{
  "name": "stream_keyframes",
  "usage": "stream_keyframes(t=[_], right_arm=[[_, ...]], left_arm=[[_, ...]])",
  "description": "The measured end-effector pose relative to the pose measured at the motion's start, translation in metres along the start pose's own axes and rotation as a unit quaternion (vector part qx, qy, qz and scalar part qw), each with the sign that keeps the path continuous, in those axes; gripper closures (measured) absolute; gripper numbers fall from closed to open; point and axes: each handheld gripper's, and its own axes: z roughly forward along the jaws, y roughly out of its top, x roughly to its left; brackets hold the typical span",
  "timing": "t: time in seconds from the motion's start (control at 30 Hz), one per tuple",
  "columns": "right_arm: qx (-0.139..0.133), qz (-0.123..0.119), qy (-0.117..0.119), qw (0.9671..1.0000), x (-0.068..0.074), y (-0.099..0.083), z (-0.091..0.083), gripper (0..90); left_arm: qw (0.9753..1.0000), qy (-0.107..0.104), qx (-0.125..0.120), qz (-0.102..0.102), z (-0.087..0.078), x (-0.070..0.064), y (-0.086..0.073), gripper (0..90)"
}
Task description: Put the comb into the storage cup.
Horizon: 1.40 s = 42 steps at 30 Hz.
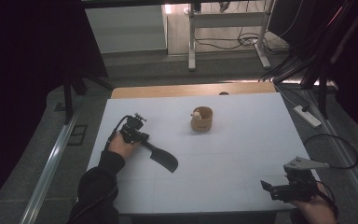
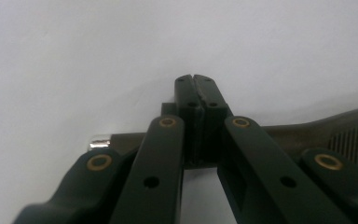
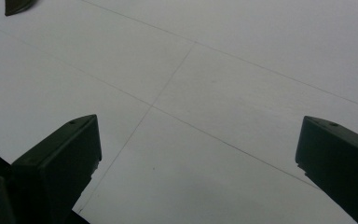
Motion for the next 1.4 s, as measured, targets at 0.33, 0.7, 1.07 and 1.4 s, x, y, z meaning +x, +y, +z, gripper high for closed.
stream_keyframes(t=[0.33,0.7,1.07,1.4], right_arm=[[-0.001,0.000,0.000,1.0000,0.000,0.000,0.000,0.6],[0.000,-0.002,0.000,1.0000,0.000,0.000,0.000,0.6],[0.000,-0.003,0.001,1.0000,0.000,0.000,0.000,0.7],[-0.001,-0.006,0.001,1.0000,0.001,0.000,0.000,0.9]], left_arm=[[0.9999,-0.002,0.006,-0.012,-0.011,0.003,-0.022,88.2],[0.9998,-0.003,0.016,-0.015,-0.021,0.001,-0.041,88.2],[0.9995,-0.001,0.028,-0.011,-0.031,-0.009,-0.061,88.2],[0.9992,-0.012,0.033,-0.017,-0.039,-0.023,-0.081,88.2]])
